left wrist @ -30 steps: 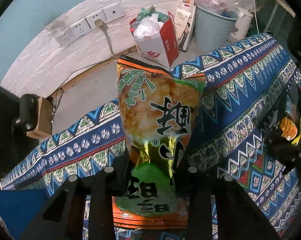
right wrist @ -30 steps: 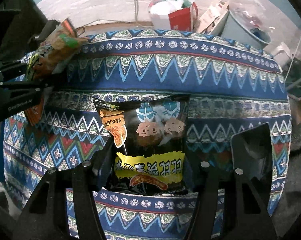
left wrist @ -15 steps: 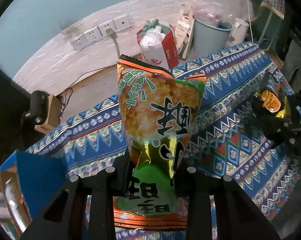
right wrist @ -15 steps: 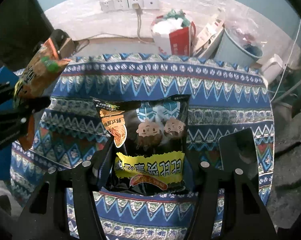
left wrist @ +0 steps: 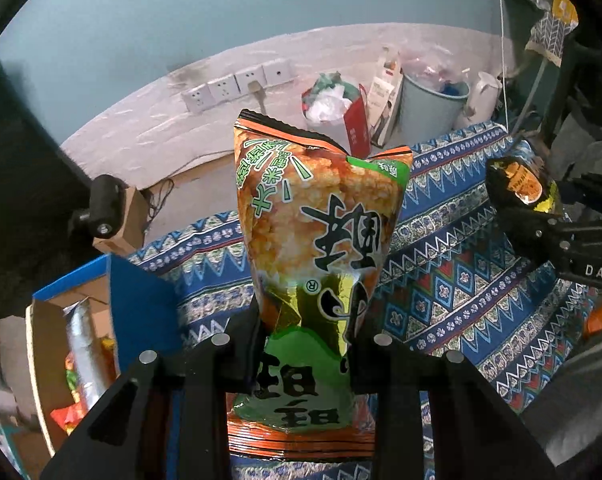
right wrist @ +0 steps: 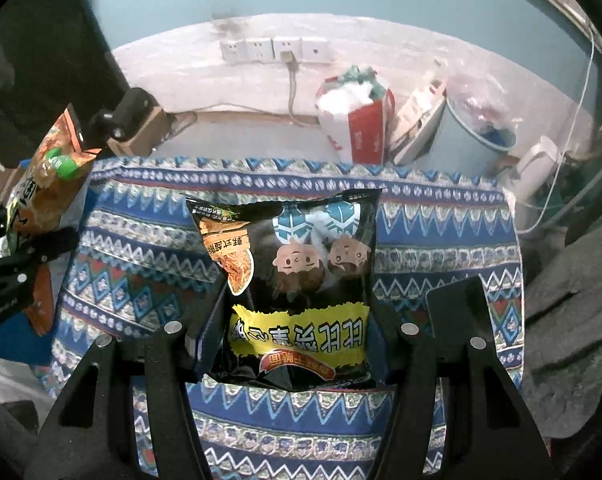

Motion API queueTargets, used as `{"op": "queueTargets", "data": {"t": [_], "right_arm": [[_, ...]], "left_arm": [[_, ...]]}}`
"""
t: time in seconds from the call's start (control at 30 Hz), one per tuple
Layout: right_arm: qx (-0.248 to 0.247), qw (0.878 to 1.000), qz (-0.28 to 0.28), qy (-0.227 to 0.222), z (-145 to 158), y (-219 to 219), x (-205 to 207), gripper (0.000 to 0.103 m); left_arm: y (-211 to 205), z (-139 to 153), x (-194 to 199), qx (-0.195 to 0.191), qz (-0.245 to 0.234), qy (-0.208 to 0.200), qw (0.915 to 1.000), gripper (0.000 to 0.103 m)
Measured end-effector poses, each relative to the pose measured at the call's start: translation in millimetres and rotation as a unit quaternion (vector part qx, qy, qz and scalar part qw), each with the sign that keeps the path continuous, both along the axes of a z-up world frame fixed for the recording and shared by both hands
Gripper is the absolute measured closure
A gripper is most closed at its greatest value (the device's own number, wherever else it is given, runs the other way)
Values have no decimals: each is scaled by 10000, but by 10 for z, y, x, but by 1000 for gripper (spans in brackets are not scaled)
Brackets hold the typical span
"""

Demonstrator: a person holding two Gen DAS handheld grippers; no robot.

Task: Organize snacks
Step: 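Carry the peanut bag with the left tool while the right tool carries the black bag to the box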

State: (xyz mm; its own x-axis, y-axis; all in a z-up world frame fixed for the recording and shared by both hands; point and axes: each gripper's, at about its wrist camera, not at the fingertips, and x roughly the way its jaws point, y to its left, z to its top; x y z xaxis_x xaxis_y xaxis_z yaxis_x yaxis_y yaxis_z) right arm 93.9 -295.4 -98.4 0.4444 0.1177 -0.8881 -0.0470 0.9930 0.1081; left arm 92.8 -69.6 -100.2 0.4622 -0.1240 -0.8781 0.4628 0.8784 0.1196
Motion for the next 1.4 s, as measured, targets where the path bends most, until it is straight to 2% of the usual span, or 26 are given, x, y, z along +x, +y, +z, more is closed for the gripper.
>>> {"op": "queueTargets", "data": {"t": [0.2, 0.63, 1.17, 1.4], "right_arm": [[113, 9997, 124, -202, 216, 174, -22, 43], [374, 9954, 740, -479, 489, 850, 54, 43], [460, 9866, 1437, -615, 650, 1792, 201, 43], [471, 9791, 1886, -597, 680, 2302, 308, 43]], "left_arm": [[206, 194, -164, -12, 172, -256, 9995, 71], [895, 507, -238, -355, 840, -328, 9953, 71], [1686, 638, -232, -386, 1440, -539, 9874, 71], [2209, 552, -169, -462, 1937, -433, 9790, 71]]}}
